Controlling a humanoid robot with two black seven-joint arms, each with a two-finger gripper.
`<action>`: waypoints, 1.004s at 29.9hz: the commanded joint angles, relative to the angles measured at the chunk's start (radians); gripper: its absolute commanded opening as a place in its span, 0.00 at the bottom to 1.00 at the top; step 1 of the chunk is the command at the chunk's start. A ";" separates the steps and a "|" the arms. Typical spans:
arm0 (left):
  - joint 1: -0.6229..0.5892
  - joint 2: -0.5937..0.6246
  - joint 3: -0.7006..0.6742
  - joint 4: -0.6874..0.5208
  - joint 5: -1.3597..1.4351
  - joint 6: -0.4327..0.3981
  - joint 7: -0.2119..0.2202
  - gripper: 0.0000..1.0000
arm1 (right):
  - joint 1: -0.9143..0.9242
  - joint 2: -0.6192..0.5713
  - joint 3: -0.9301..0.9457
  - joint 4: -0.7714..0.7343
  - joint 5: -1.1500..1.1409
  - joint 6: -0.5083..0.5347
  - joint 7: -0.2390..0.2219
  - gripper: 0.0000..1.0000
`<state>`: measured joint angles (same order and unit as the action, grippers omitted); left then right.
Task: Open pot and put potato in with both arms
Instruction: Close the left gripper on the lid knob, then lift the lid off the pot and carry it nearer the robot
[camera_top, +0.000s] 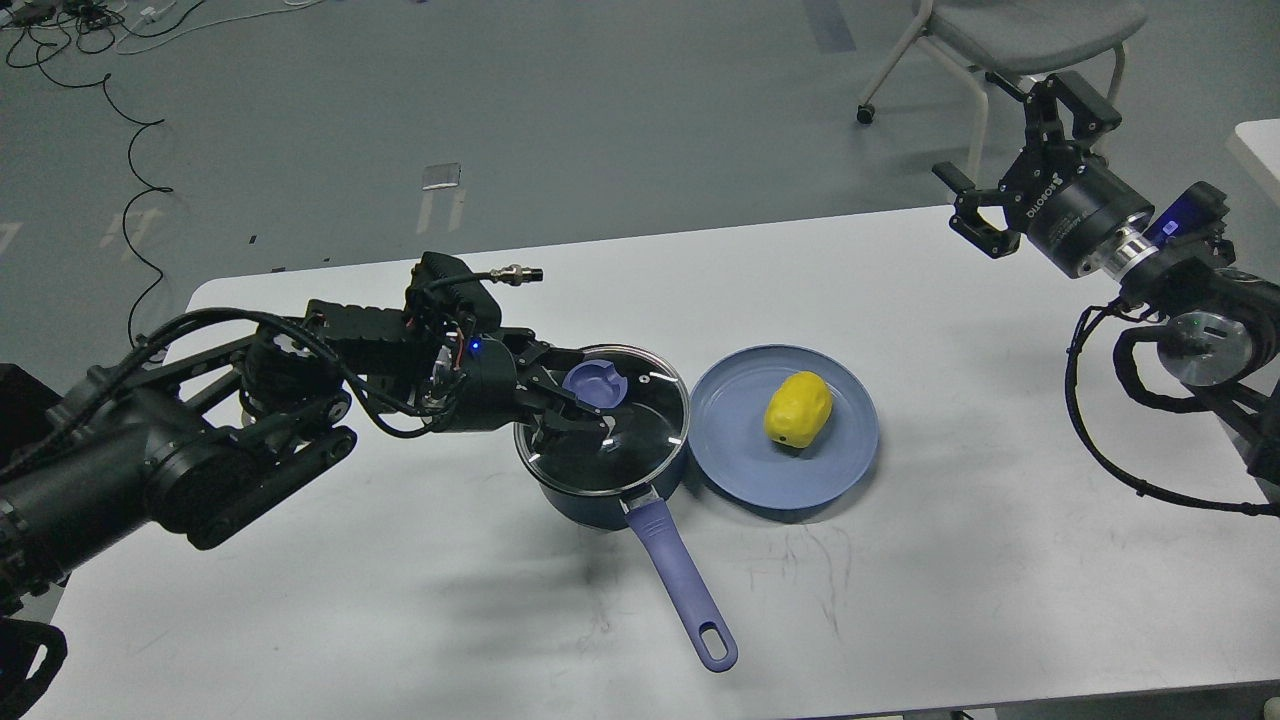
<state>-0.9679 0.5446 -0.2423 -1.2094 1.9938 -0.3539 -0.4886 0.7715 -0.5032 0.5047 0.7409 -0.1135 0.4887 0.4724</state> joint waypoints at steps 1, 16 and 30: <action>0.008 0.000 0.004 0.005 0.003 0.036 0.000 0.89 | 0.000 0.000 0.000 0.000 0.000 0.000 0.000 1.00; 0.014 0.003 0.004 0.004 0.011 0.046 0.000 0.45 | 0.000 0.006 0.000 0.000 0.000 0.000 0.000 1.00; -0.118 0.162 0.000 -0.051 -0.024 0.046 0.000 0.44 | 0.003 0.005 0.001 0.000 0.000 0.000 0.000 1.00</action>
<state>-1.0595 0.6473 -0.2432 -1.2567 1.9768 -0.3108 -0.4889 0.7743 -0.5000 0.5063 0.7409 -0.1138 0.4887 0.4725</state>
